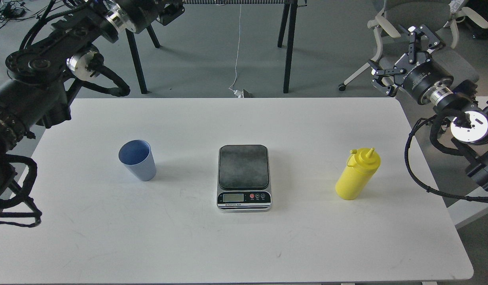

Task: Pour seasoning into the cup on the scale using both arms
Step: 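Raise the left arm and swing the left gripper toward the blue cup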

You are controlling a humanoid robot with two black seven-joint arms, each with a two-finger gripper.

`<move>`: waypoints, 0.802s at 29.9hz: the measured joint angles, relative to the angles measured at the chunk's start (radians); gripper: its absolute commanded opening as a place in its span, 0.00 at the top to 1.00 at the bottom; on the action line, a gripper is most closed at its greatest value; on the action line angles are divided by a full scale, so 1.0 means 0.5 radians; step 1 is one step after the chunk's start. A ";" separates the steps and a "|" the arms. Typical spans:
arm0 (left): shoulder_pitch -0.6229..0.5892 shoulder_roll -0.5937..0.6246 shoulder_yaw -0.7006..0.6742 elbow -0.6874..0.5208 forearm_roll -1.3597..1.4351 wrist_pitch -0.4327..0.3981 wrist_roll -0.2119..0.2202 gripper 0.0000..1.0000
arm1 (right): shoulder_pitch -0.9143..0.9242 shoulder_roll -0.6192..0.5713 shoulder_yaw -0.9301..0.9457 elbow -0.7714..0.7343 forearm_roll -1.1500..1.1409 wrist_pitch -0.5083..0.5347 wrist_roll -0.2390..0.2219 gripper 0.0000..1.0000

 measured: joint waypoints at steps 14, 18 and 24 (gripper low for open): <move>-0.130 0.167 0.430 -0.027 0.854 -0.002 0.000 0.00 | -0.020 -0.005 -0.001 0.023 -0.006 0.000 0.000 0.01; -0.141 0.253 0.440 -0.099 1.379 -0.002 0.000 0.00 | -0.021 -0.021 0.001 0.025 -0.004 0.000 0.000 0.01; -0.146 0.476 0.443 -0.505 1.915 -0.002 0.000 0.00 | -0.041 -0.020 0.006 0.024 -0.003 0.000 0.003 0.01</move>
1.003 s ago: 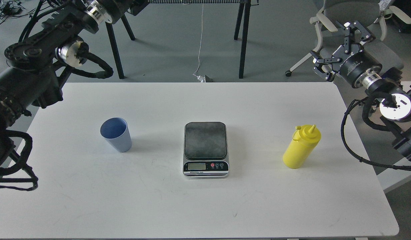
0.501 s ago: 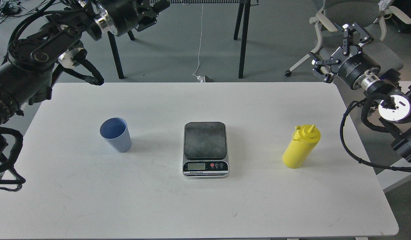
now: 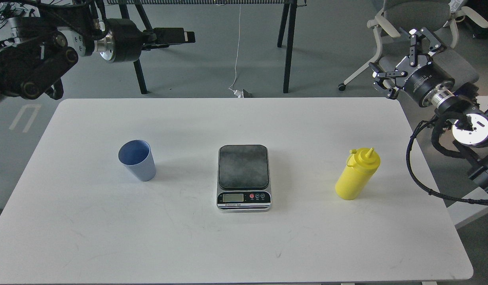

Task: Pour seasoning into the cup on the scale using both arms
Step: 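Raise the left arm and swing the left gripper toward the blue cup, then lower the left gripper onto the blue cup rim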

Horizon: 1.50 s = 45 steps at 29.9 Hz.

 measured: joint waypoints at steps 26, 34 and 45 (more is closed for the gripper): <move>0.074 0.188 0.724 -0.278 1.072 0.001 0.001 0.01 | -0.017 0.016 0.010 -0.003 0.000 0.000 0.004 0.01; 0.098 0.080 0.886 -0.109 1.061 0.019 0.001 0.01 | -0.018 0.018 0.012 -0.002 0.000 0.000 0.004 0.01; 0.112 -0.003 0.905 -0.027 1.051 0.033 0.001 0.02 | -0.032 0.003 0.019 0.002 0.000 0.000 0.004 0.01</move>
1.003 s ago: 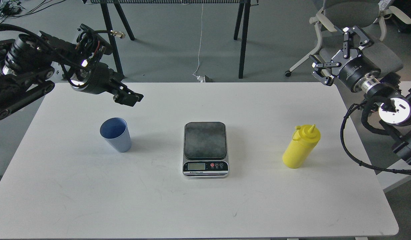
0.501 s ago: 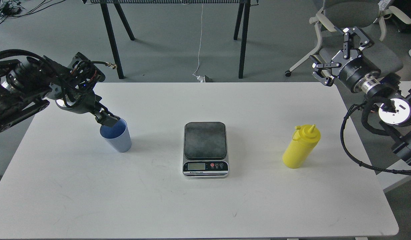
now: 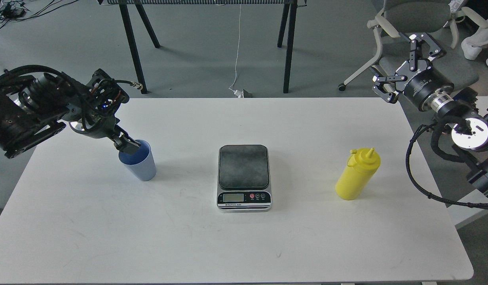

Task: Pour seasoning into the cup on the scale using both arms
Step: 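Lower the left gripper onto the blue cup rim, then close the left gripper on the blue cup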

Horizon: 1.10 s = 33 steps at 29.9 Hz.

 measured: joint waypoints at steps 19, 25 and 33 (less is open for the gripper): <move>0.118 -0.107 0.003 0.196 -0.009 0.053 0.000 0.17 | -0.018 -0.007 0.001 0.003 0.000 0.000 0.000 0.01; 0.133 -0.125 0.005 0.227 -0.004 0.053 0.000 0.27 | -0.030 -0.009 0.003 0.003 0.000 0.000 0.000 0.01; 0.137 -0.128 0.008 0.230 0.001 0.046 0.000 0.38 | -0.033 -0.011 0.006 0.005 0.000 0.000 0.000 0.01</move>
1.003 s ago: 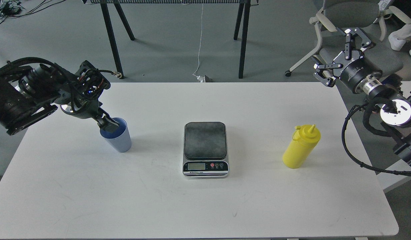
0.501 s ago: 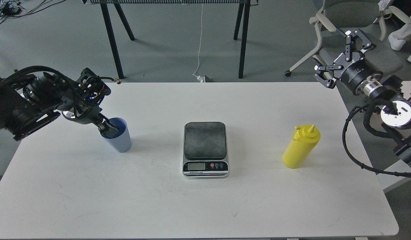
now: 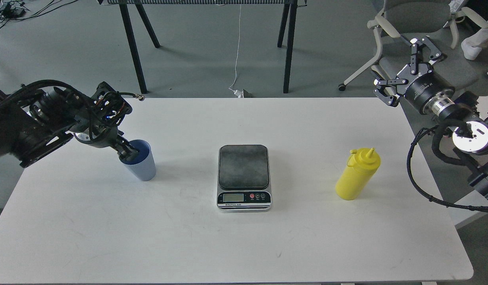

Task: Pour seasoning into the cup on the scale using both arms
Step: 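Close the left gripper on the blue cup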

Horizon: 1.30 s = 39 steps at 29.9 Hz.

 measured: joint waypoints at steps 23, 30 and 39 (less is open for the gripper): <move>0.004 0.015 -0.006 -0.026 -0.014 -0.007 0.000 0.79 | -0.010 -0.002 0.003 -0.003 0.000 0.000 0.003 0.01; -0.008 0.018 -0.014 -0.028 -0.019 -0.007 0.000 0.93 | -0.013 -0.002 0.003 -0.003 0.000 0.000 0.003 0.01; -0.001 0.024 -0.013 -0.038 -0.046 -0.009 0.001 0.94 | -0.024 -0.002 0.003 -0.003 0.000 0.000 0.003 0.01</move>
